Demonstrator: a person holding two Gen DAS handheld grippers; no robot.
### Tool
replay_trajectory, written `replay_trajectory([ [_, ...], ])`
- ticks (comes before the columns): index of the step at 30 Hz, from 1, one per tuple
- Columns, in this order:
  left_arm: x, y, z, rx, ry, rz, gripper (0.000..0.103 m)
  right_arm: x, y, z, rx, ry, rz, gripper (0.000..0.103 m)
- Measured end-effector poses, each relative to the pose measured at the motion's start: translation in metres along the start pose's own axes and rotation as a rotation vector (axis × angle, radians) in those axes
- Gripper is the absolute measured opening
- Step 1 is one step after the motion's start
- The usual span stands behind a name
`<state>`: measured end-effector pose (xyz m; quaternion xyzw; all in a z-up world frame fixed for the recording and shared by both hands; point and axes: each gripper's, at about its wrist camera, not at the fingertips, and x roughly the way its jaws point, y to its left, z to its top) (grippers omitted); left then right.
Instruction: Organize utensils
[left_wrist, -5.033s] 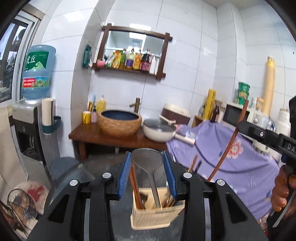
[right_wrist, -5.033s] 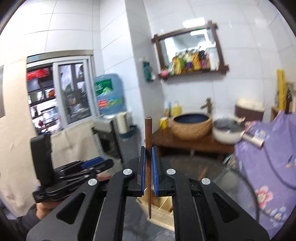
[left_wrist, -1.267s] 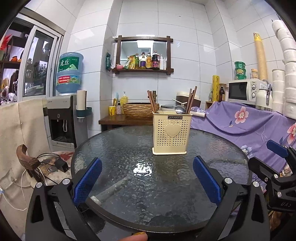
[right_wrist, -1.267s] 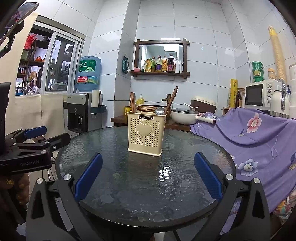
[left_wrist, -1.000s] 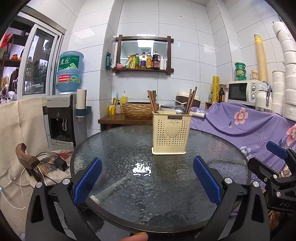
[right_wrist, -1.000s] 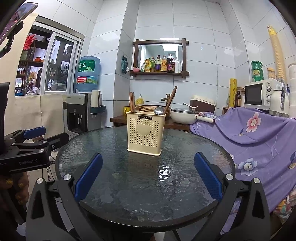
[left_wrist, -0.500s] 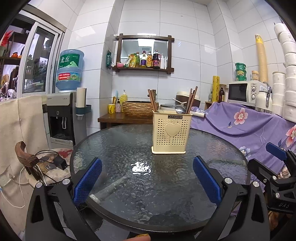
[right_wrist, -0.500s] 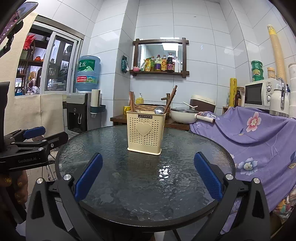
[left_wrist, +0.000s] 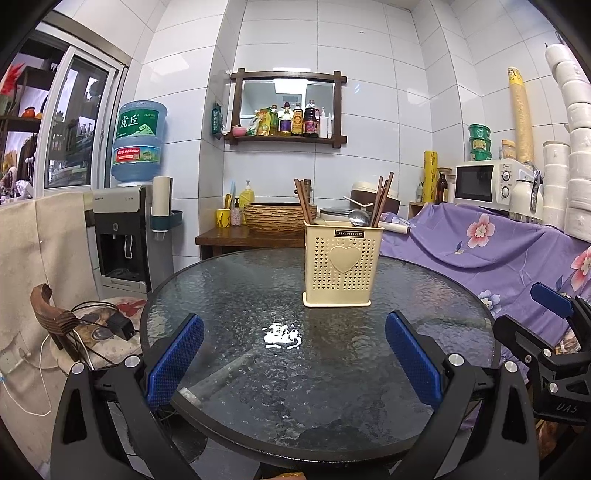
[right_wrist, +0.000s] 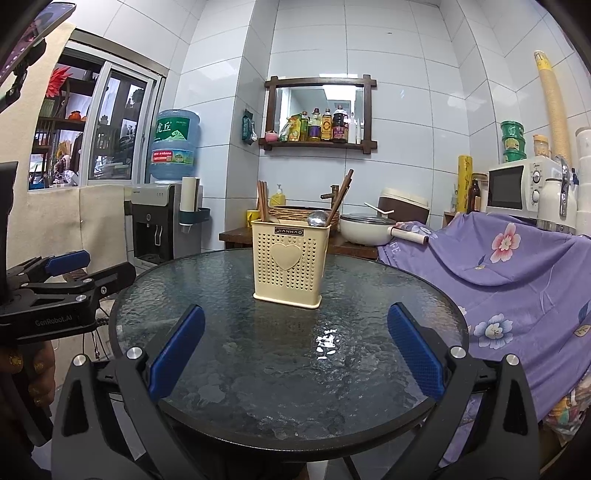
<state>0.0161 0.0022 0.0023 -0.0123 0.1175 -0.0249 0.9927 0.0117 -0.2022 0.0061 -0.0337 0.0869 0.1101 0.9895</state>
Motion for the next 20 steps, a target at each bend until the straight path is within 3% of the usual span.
replay_trajectory([
  [20,0.0006,-0.0056,0.0015,0.004,0.008,-0.002,0.097,0.0008,0.0014,-0.0010,0.002,0.007,0.002,0.097],
])
